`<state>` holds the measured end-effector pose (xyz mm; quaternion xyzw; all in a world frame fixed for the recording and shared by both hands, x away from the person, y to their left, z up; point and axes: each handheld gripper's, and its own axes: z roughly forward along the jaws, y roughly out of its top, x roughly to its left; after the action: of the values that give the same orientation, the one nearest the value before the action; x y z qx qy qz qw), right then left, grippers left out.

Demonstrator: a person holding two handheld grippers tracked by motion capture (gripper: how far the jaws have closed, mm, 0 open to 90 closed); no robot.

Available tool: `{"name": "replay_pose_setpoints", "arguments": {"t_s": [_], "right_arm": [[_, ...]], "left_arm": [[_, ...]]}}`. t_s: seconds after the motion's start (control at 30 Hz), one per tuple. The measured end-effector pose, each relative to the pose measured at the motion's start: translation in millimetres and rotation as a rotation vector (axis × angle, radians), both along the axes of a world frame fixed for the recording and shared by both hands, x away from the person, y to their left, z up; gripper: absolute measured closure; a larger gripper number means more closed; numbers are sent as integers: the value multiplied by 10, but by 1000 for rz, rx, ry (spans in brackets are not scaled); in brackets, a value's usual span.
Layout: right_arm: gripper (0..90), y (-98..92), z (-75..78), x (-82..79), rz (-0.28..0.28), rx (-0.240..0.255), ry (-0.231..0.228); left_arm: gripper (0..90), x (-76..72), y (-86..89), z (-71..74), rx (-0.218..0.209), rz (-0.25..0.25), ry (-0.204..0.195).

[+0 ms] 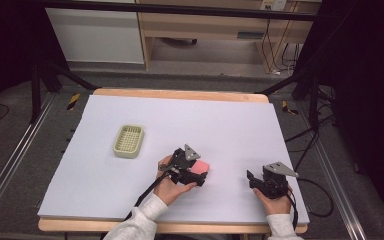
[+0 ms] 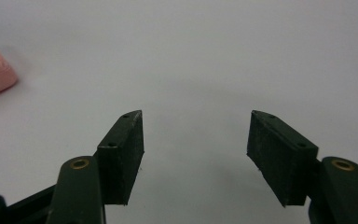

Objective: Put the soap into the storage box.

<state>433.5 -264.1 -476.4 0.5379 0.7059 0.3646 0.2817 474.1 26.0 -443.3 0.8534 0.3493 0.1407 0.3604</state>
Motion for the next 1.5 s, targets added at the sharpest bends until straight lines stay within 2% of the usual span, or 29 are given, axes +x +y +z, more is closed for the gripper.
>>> {"name": "replay_pose_setpoints", "arguments": {"t_s": [0.4, 0.8, 1.03, 1.1, 1.3, 1.4, 1.5], "right_arm": [[363, -8, -2, 1, 3, 7, 6], [363, -7, -6, 3, 7, 7, 9], [366, -7, -8, 4, 7, 7, 9], [367, -7, -8, 3, 8, 7, 9], [370, -5, -9, 4, 10, 7, 11], [371, -2, -9, 4, 9, 8, 12], [371, -4, -7, 3, 9, 7, 10]], "left_arm": [[194, 36, -108, -87, 30, 1, 22], [202, 60, -129, -183, 61, 11, 47], [268, 50, -108, -202, 46, 11, 75], [298, 42, -101, -192, 54, 10, 69], [350, 42, -56, -173, 57, 12, 83], [343, 39, -66, -180, 55, 6, 79], [276, 60, -77, -184, 73, -17, 75]]}}
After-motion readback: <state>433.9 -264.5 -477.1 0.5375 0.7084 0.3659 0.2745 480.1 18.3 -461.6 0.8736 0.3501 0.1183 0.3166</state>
